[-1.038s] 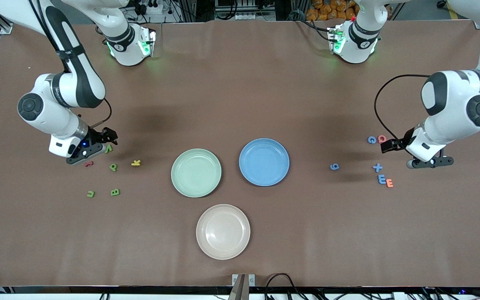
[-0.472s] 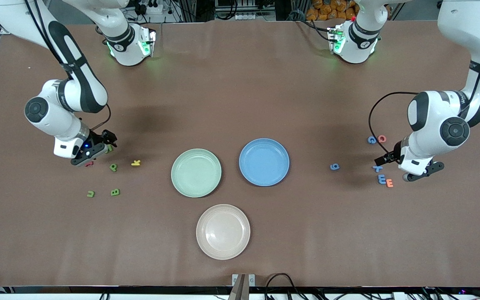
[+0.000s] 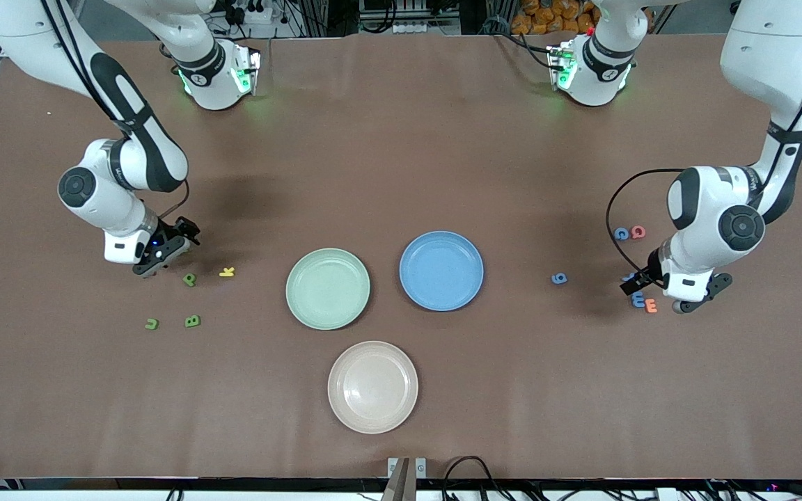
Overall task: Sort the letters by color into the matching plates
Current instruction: 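Grasp the green N with the right gripper while the left gripper grasps the blue X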
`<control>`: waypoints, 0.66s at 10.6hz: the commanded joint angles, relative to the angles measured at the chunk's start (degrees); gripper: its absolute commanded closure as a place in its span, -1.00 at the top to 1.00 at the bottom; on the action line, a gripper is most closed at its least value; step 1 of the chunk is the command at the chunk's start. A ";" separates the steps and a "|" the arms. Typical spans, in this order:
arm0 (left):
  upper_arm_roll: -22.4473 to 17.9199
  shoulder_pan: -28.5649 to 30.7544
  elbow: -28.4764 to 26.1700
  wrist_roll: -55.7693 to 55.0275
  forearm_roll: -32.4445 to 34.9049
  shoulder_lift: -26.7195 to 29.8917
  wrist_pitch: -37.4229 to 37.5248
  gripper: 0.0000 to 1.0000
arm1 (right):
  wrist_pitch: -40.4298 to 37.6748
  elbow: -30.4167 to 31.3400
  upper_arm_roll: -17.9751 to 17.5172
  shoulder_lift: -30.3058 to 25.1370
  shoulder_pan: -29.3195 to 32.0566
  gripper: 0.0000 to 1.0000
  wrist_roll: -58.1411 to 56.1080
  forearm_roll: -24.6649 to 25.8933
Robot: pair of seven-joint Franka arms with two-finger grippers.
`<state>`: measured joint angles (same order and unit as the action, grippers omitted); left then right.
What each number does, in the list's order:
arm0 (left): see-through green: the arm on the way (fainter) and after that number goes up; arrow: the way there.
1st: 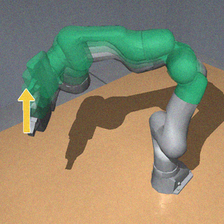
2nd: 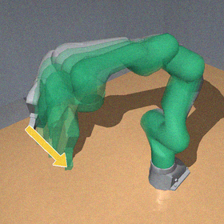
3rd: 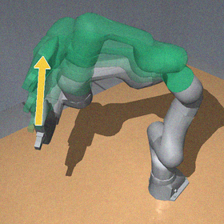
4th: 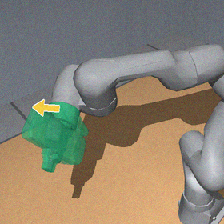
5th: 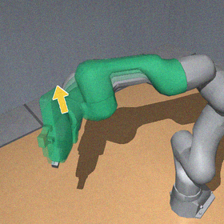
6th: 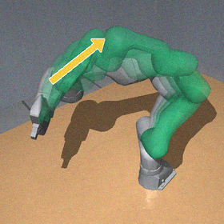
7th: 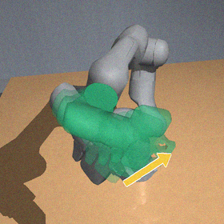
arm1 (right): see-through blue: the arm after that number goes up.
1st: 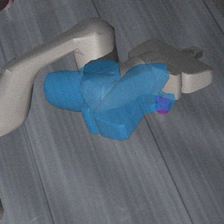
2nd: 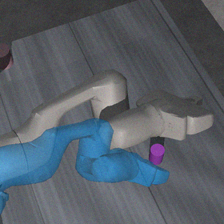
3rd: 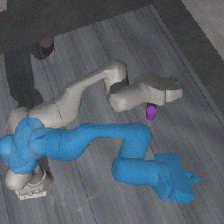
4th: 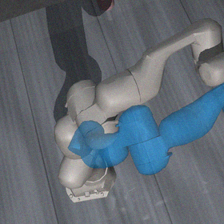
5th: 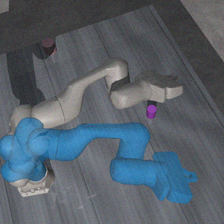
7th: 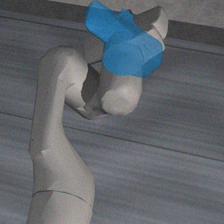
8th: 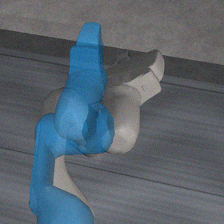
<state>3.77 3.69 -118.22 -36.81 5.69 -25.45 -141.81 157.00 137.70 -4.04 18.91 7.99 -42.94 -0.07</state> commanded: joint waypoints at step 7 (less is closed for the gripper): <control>0.19 0.26 0.36 -3.09 1.42 -5.23 -5.23 1.00 | 4.54 4.16 -0.62 -0.28 2.38 0.39 -1.36 5.26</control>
<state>3.89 3.66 -118.12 -38.25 5.69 -30.28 -146.48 160.06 140.83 -4.05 18.91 9.54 -43.37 4.52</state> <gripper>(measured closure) 0.000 0.053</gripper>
